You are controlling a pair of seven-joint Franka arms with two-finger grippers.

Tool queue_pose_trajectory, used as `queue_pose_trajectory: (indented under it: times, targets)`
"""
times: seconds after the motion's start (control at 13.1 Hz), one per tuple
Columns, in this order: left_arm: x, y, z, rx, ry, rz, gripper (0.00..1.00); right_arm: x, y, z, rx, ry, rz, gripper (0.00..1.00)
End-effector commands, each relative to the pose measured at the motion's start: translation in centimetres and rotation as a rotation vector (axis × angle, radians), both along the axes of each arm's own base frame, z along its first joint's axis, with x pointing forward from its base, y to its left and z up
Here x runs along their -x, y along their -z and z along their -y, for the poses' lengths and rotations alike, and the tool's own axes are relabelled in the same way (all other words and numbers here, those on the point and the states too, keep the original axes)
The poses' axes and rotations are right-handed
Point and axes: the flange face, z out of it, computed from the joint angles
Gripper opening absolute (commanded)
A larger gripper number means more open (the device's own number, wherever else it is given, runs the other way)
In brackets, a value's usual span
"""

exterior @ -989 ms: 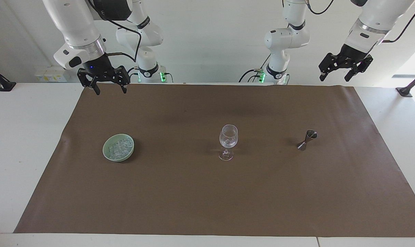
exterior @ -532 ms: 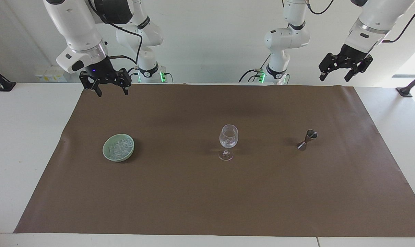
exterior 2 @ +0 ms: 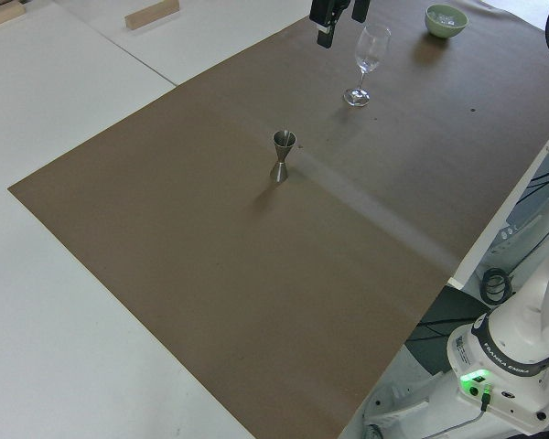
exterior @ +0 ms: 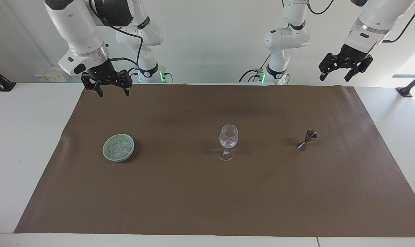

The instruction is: Pour wine and add ice with both arms

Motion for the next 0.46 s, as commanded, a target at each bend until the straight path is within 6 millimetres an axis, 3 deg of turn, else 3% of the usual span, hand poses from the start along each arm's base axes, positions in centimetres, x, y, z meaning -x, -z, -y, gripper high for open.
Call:
queue_pose_trajectory:
  times: [0.0, 0.38]
  targets:
    - [0.84, -0.06, -0.07, 0.004, 0.006, -0.004, 1.0, 0.72, -0.1, -0.19, -0.006, 0.005, -0.003, 1.0]
    - [0.85, -0.05, -0.06, 0.006, 0.006, -0.005, 1.0, 0.31, -0.51, -0.86, -0.005, 0.033, 0.038, 1.0]
